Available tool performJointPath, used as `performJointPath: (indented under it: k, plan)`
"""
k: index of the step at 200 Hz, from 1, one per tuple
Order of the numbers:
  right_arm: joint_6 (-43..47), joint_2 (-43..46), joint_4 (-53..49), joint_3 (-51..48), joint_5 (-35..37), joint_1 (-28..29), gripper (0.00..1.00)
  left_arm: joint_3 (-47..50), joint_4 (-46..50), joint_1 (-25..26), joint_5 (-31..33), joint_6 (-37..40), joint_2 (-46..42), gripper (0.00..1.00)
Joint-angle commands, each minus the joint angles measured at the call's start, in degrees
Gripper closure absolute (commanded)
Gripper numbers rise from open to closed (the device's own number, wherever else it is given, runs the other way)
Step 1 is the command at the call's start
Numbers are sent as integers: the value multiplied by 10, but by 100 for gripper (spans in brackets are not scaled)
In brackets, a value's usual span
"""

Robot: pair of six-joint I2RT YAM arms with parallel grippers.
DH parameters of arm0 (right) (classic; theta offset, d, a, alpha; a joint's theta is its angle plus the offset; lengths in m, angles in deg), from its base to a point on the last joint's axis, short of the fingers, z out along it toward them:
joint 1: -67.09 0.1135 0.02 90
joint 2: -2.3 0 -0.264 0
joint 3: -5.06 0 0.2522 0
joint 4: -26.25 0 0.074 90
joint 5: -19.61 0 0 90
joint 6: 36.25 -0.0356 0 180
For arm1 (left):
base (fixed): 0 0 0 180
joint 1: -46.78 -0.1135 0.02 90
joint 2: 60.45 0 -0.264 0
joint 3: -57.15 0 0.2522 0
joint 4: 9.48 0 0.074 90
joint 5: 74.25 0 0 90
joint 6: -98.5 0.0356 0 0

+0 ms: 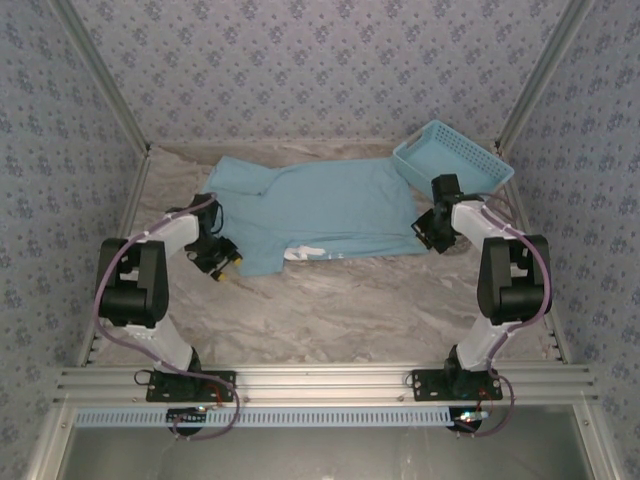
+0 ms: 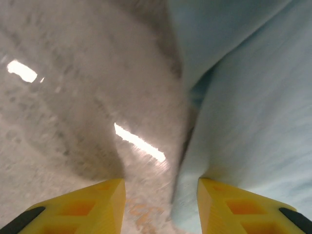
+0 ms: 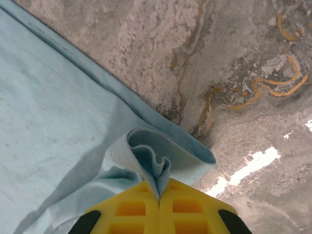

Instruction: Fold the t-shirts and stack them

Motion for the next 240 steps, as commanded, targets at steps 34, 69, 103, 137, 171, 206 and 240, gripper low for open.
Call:
performJointPath:
  k: [34,69,103,137,171,206,240]
  plan:
    - [10,37,-14,-26,-9,0,100,21,-77,17,9,-39,-30,59]
    - [10,42,-15,-29,-10,0,100,9,-41,20,-1,-24,15,74]
    - [10,46,-14,-28,-10,0,100,8,-32,21,19,-23,-7,100]
    - [33,60,-12,-9,1,8,100,-24,30,21,76,-21,-78,100]
    - [67,108,25,42,-16,36,100,-104,77,21,160,-36,-176,100]
    - [120,133,37,160,-26,61,100,-217,76,16,244,-55,-244,100]
    - [145,173,69,250,-53,64,100,-310,29,7,298,-40,-311,100]
